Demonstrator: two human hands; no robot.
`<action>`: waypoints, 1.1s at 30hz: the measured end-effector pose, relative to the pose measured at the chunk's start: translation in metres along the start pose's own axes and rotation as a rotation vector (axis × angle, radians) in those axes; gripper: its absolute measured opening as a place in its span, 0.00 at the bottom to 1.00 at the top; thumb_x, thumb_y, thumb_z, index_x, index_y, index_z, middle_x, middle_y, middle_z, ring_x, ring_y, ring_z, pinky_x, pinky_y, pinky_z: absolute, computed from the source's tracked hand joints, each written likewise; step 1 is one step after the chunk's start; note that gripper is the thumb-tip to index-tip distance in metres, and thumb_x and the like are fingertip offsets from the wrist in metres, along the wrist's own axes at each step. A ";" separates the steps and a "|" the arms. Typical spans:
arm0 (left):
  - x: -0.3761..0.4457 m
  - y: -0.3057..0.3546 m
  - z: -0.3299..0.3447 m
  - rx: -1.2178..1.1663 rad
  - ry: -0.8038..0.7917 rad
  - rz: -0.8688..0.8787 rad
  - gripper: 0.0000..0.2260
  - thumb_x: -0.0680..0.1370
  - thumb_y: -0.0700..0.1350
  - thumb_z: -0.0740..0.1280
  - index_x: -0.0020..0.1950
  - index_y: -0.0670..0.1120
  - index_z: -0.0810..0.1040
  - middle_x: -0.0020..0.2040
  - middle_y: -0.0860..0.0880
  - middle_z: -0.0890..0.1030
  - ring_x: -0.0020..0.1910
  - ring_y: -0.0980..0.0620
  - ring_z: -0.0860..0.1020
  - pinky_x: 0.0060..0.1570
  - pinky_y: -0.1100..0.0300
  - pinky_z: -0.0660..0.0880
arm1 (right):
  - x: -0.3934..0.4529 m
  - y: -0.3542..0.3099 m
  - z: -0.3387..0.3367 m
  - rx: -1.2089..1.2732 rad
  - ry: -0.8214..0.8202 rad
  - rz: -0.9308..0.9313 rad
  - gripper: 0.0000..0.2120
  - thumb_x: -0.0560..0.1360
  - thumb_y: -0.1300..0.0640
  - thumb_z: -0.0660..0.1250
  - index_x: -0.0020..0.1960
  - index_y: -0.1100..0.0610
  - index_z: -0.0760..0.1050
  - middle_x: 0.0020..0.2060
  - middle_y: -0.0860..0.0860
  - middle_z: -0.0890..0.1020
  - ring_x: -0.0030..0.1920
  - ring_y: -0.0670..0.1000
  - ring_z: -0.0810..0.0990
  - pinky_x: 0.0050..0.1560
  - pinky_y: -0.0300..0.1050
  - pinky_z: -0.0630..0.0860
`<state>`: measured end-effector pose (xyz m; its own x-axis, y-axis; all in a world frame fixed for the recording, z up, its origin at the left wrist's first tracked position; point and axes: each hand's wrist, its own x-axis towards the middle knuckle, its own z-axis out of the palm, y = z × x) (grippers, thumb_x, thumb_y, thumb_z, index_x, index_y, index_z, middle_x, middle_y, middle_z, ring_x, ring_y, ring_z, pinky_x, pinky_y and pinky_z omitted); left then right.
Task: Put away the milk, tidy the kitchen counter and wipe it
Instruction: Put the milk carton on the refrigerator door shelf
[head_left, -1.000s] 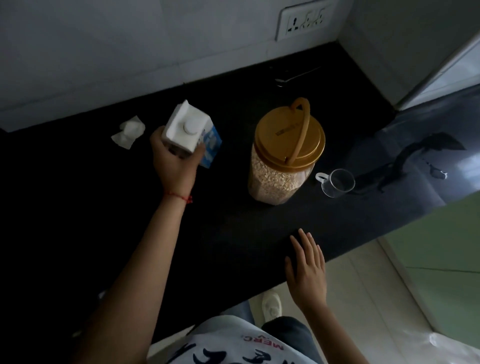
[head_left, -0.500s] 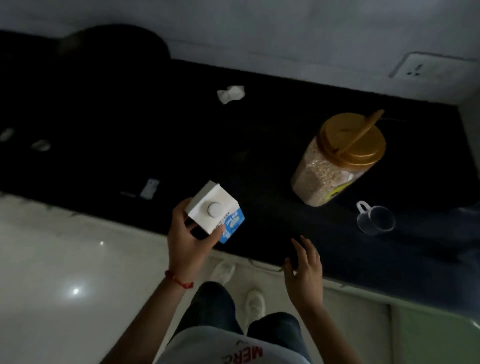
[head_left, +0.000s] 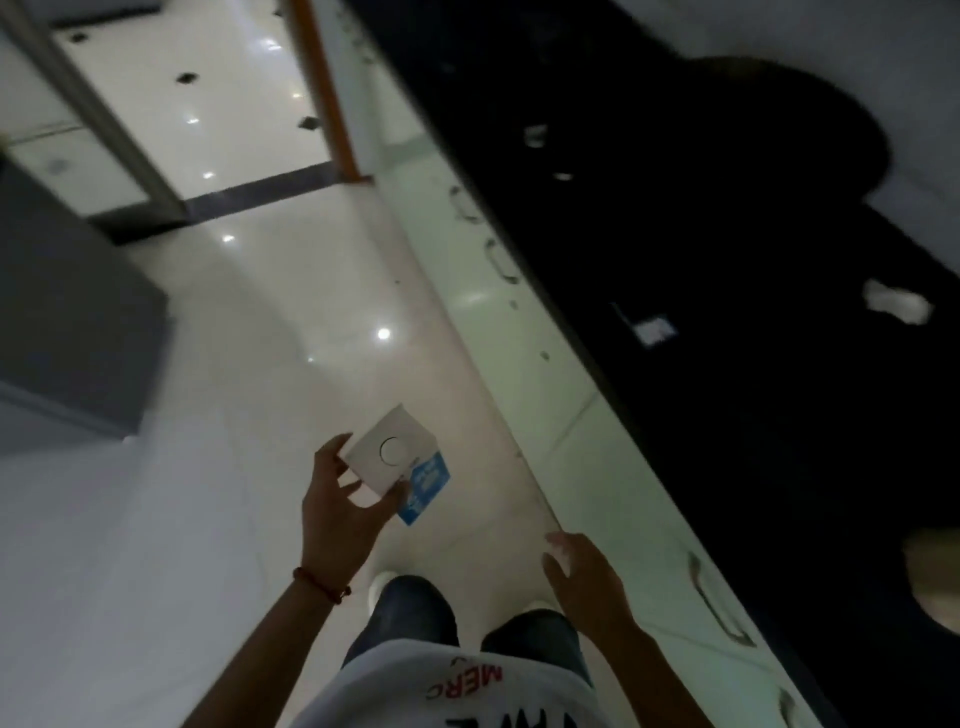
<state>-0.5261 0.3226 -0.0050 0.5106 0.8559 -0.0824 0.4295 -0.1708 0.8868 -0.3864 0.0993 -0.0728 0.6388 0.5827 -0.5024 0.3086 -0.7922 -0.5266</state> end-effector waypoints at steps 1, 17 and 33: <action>0.000 -0.015 -0.019 -0.002 0.051 -0.044 0.30 0.65 0.35 0.75 0.63 0.39 0.66 0.58 0.42 0.75 0.55 0.50 0.74 0.46 0.55 0.77 | 0.009 -0.010 0.009 -0.038 -0.068 -0.003 0.18 0.78 0.50 0.57 0.67 0.52 0.67 0.65 0.51 0.73 0.64 0.50 0.72 0.64 0.43 0.69; -0.028 -0.188 -0.279 0.104 0.575 -0.497 0.30 0.64 0.37 0.77 0.61 0.42 0.67 0.59 0.40 0.76 0.53 0.48 0.74 0.45 0.53 0.76 | 0.133 -0.229 0.140 -0.229 -0.358 -0.102 0.15 0.78 0.58 0.59 0.64 0.61 0.71 0.61 0.60 0.77 0.58 0.56 0.76 0.56 0.43 0.71; 0.209 -0.185 -0.406 0.064 0.879 -0.434 0.31 0.65 0.38 0.76 0.63 0.40 0.66 0.61 0.41 0.75 0.58 0.45 0.74 0.52 0.49 0.77 | 0.339 -0.500 0.204 -0.469 -0.489 -0.402 0.14 0.78 0.57 0.59 0.61 0.61 0.73 0.59 0.58 0.79 0.58 0.56 0.77 0.55 0.41 0.70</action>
<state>-0.8016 0.7311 -0.0019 -0.4263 0.9046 -0.0047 0.5013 0.2406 0.8311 -0.4675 0.7298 -0.1201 0.0658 0.7682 -0.6368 0.7851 -0.4337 -0.4421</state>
